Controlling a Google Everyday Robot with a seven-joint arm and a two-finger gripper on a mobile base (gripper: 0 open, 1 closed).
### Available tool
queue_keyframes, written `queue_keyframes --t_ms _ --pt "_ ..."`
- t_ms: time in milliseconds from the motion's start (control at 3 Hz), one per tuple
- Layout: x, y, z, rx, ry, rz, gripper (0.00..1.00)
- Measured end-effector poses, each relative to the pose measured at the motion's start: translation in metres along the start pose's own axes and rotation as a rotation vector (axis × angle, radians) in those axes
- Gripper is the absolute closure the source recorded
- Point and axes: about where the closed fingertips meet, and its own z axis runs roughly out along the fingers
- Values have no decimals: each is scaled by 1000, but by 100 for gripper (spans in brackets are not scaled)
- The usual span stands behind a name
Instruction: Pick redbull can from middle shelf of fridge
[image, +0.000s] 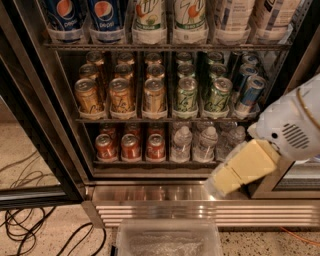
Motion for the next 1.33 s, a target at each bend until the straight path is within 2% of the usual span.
queue_keyframes --t_ms 333,667,1000,1333 --pt "-12 -54 10 153 -24 34 0" --pt "-12 -54 10 153 -24 34 0" --pt "-13 -66 16 230 -50 32 0" --pt "10 -95 31 395 -45 66 0"
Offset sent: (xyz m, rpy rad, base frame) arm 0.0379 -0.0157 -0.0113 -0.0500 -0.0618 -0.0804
